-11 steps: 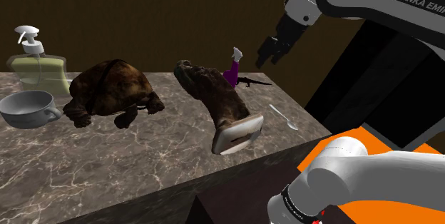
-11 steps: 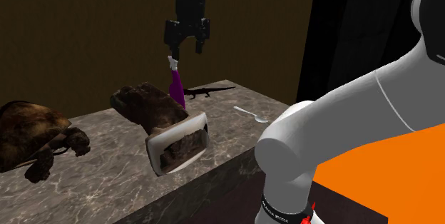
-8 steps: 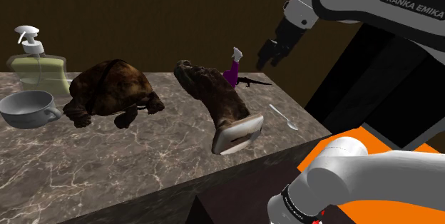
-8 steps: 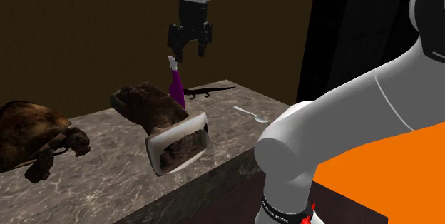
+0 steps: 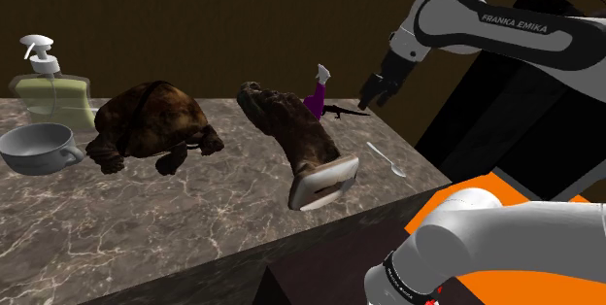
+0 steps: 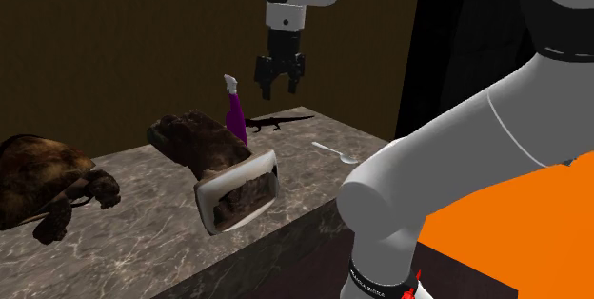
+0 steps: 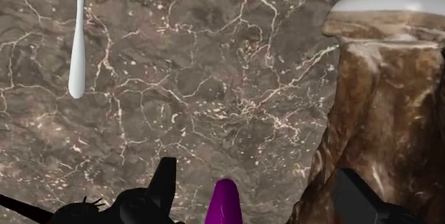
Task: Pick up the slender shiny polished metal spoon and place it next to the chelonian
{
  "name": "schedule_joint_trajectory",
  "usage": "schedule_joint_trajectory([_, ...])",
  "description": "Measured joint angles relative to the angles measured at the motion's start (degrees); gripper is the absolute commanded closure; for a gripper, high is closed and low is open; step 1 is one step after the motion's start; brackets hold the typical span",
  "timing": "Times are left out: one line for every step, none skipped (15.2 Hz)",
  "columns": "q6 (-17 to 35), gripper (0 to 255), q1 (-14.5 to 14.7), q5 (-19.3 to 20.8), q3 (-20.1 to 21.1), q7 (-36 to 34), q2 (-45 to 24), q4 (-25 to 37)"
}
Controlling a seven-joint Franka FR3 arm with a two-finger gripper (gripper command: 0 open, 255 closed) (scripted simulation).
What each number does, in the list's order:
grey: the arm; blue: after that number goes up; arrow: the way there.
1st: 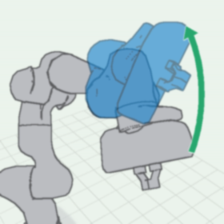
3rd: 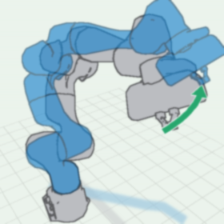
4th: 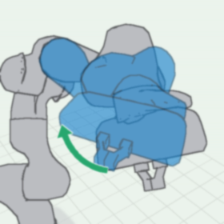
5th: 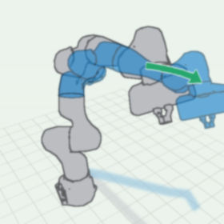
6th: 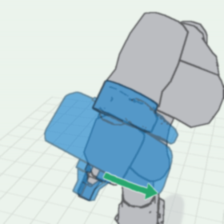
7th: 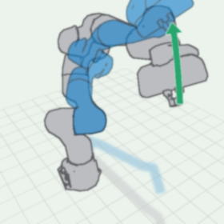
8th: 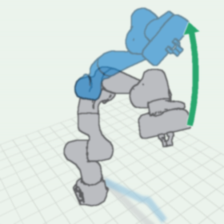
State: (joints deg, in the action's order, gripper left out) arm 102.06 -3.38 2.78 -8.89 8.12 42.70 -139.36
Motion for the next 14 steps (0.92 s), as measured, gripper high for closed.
schedule_joint_trajectory([0.6,0,-0.5,0.4,-1.3,0.9,-1.0,-0.2])
schedule_joint_trajectory([0.8,0,-1.0,0.7,-2.3,1.5,-1.6,-0.5])
schedule_joint_trajectory([1.6,0,-1.5,1.1,-3.6,2.5,-2.8,-0.9])
schedule_joint_trajectory([2.2,0,-2.0,1.4,-4.8,3.4,-3.6,-1.3])
schedule_joint_trajectory([3.0,0,-2.4,1.7,-6.0,4.2,-4.8,-1.6])
schedule_joint_trajectory([3.5,0,-2.9,2.1,-7.2,5.1,-5.9,-1.6])
schedule_joint_trajectory([4.0,0,-3.2,2.3,-8.5,6.0,-7.5,-1.3])
schedule_joint_trajectory([4.5,0,-3.5,2.4,-9.4,6.6,-8.8,-1.3])
schedule_joint_trajectory([4.7,0,-4.0,2.6,-10.4,7.4,-9.7,-1.2])
schedule_joint_trajectory([5.3,0,-4.4,2.9,-11.8,8.4,-11.0,-1.3])
schedule_joint_trajectory([6.0,0,-4.9,3.2,-12.9,9.2,-12.0,-1.6])
schedule_joint_trajectory([6.6,0,-5.3,3.3,-14.3,10.4,-13.8,-1.3])
schedule_joint_trajectory([7.0,0,-5.5,3.3,-15.3,11.2,-15.2,-0.9])
schedule_joint_trajectory([7.4,0,-5.8,3.3,-16.3,11.9,-16.6,-0.7])
